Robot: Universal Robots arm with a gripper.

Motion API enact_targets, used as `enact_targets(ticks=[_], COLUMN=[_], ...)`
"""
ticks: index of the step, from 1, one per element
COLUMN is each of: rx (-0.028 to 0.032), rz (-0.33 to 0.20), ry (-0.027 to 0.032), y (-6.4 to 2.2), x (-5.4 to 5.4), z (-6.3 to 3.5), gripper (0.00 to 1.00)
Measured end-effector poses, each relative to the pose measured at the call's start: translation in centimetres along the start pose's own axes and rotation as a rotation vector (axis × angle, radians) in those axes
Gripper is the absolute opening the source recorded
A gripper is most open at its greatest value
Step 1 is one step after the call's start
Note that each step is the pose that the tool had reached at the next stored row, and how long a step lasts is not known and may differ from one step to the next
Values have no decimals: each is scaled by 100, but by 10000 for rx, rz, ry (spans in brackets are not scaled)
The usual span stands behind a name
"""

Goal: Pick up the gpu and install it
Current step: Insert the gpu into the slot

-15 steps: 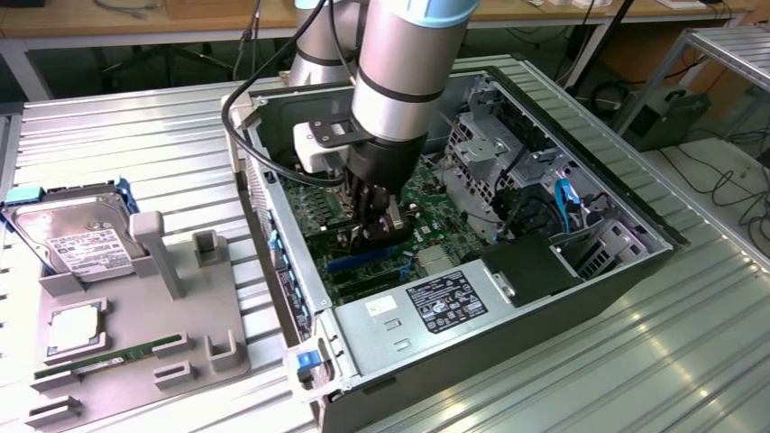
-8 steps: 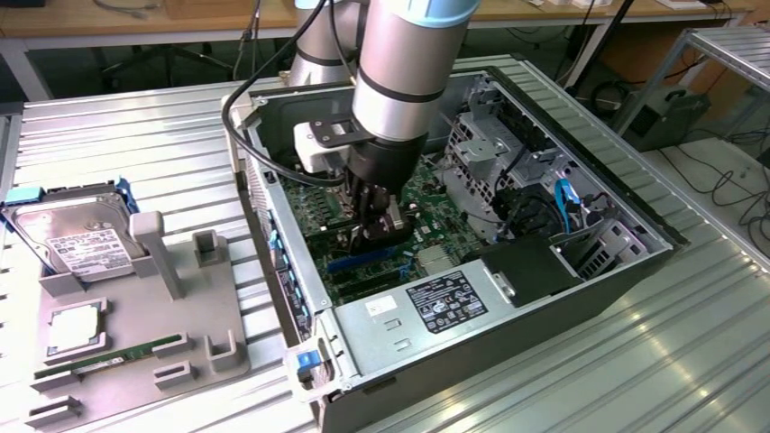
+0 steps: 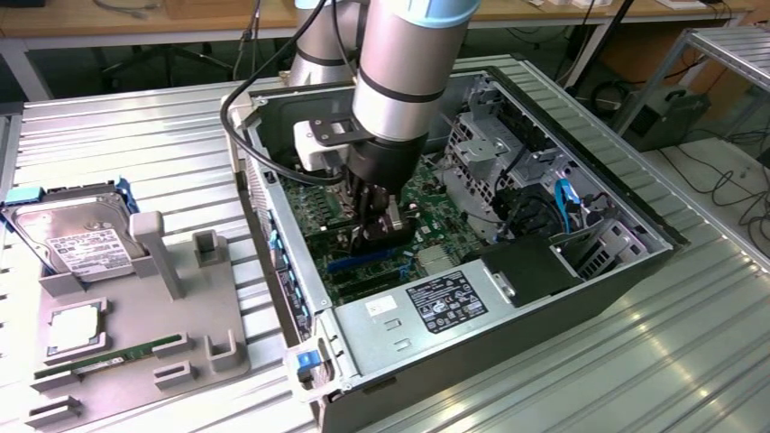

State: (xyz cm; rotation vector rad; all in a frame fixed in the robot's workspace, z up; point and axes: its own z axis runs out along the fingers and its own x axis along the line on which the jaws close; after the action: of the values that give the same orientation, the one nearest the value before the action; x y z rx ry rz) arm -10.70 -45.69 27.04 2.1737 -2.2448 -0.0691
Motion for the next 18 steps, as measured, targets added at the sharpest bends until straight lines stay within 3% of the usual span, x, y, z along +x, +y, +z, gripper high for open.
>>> enact_targets(ticks=[18], rx=[1], rz=[3], ry=[20], y=[-6], x=[3], z=[62], gripper=[26])
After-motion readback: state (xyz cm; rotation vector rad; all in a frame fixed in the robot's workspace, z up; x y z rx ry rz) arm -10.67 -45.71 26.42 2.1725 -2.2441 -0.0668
